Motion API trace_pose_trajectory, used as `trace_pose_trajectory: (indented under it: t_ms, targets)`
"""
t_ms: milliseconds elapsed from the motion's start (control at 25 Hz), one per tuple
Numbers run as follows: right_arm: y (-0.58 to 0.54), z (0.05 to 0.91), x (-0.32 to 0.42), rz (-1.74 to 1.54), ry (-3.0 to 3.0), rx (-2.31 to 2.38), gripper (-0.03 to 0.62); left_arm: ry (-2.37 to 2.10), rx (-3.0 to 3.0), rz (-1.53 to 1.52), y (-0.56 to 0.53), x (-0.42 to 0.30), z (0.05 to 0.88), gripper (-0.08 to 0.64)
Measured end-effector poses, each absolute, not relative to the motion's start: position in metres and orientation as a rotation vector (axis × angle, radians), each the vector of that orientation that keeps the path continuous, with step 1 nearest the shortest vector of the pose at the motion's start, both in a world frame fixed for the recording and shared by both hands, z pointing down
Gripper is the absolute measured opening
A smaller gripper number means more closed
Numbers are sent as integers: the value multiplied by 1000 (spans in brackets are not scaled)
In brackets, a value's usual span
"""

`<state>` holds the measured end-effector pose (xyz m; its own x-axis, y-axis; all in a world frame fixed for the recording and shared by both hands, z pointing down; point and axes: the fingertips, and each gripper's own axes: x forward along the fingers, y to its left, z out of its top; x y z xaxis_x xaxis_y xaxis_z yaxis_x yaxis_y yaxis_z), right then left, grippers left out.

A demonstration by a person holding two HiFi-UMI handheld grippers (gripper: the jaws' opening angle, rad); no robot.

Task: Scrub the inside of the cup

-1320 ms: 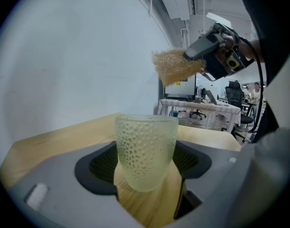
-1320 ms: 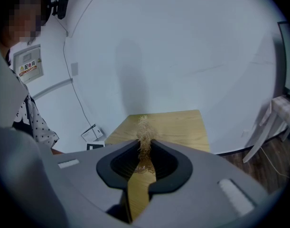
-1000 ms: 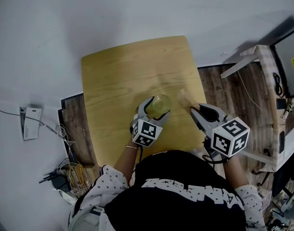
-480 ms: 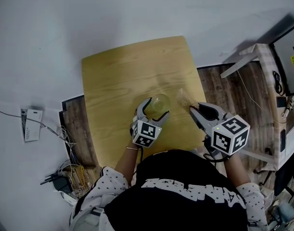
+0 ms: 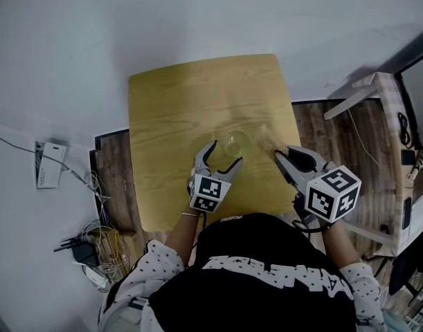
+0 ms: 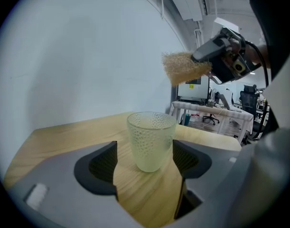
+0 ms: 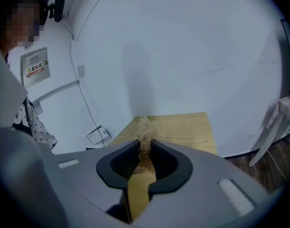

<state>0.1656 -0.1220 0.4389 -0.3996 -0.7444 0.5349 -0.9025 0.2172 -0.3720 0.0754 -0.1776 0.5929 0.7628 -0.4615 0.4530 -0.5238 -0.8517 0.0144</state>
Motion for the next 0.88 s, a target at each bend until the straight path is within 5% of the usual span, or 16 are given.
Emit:
trace_pose_trajectory:
  t_ms: [400,760,880]
  targets:
    - [-125,434,159,938,-2329,1530,80,-967,2814,650,-168,44,567,300]
    - [-133,428,155,928,-2416,1536,81,-1329,2716,515,-185,1,509,26]
    - [-136,426,152,914,-2443,1534,81,-1407,2706,522,-189,-10,494,2]
